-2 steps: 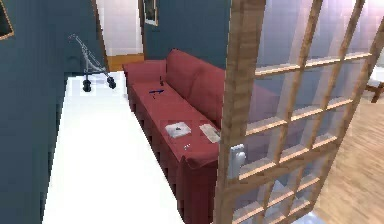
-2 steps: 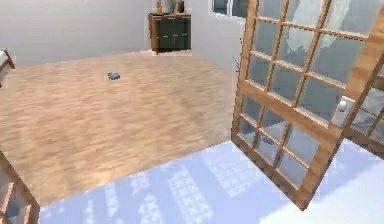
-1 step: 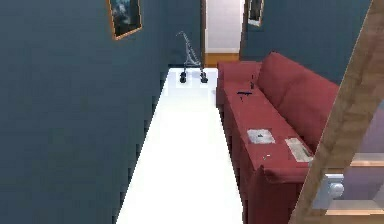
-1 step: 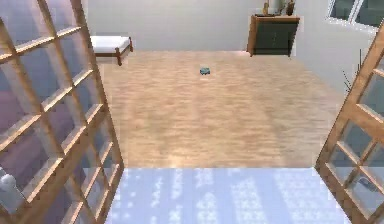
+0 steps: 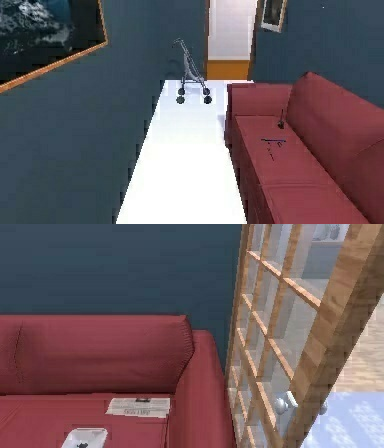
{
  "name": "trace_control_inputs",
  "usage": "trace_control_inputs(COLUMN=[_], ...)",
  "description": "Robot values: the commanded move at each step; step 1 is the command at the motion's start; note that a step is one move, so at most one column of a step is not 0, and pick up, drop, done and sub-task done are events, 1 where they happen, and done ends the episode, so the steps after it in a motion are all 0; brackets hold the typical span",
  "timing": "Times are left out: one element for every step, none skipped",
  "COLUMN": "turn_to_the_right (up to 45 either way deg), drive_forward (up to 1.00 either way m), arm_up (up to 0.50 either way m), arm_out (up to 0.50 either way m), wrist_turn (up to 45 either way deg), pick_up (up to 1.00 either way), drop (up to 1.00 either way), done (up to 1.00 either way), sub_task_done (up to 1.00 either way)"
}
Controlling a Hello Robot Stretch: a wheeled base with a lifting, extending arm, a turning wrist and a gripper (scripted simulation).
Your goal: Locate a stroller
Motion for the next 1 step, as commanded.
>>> trace_control_inputs(turn_to_the_right=[-3.0], drive_forward=[0.00], arm_up=[0.00], arm_out=[0.00], wrist_turn=[0.0], pick_up=[0.00], drop=[0.00], done=[0.00], sub_task_done=[0.00])
